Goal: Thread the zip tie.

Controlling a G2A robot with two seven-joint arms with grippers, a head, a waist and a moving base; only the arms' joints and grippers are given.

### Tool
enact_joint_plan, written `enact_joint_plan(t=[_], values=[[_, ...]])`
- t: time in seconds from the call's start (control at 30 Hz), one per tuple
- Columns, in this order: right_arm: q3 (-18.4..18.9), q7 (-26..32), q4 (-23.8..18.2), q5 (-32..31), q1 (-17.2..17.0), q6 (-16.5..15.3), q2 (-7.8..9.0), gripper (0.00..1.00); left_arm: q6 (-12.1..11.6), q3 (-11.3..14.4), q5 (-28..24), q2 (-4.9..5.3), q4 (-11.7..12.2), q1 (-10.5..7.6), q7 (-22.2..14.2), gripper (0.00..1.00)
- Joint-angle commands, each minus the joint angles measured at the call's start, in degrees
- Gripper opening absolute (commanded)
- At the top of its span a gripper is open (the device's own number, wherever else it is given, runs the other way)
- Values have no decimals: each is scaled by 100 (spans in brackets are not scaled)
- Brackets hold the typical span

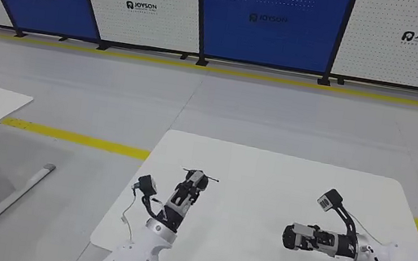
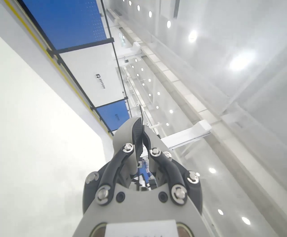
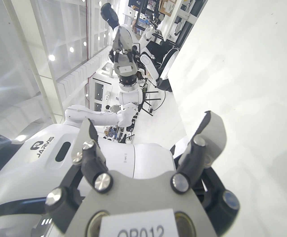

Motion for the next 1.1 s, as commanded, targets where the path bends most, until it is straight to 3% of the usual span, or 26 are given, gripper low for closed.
enact_joint_plan(t=[0.0, 0.1, 0.23, 0.33, 0.77, 0.83, 0.9, 1.07], values=[[0, 0, 0, 0, 0, 0, 0, 100, 81, 73, 430, -4, 225, -44, 78, 0], [0, 0, 0, 0, 0, 0, 0, 100, 131, 168, 818, -8, 479, -52, 117, 0], [0, 0, 0, 0, 0, 0, 0, 100, 114, 245, 1141, 2, 621, -14, -32, 0], [0, 0, 0, 0, 0, 0, 0, 100, 87, 268, 802, -4, 525, 52, -211, 0], [0, 0, 0, 0, 0, 0, 0, 100, 90, 273, 785, -5, 524, 47, -221, 0], [0, 0, 0, 0, 0, 0, 0, 100, 49, 294, 598, -12, 473, 18, -336, 0], [0, 0, 0, 0, 0, 0, 0, 100, -145, 277, 368, -19, 340, 51, -330, 0], [0, 0, 0, 0, 0, 0, 0, 100, -622, 245, 164, -29, -167, 176, -226, 0]])
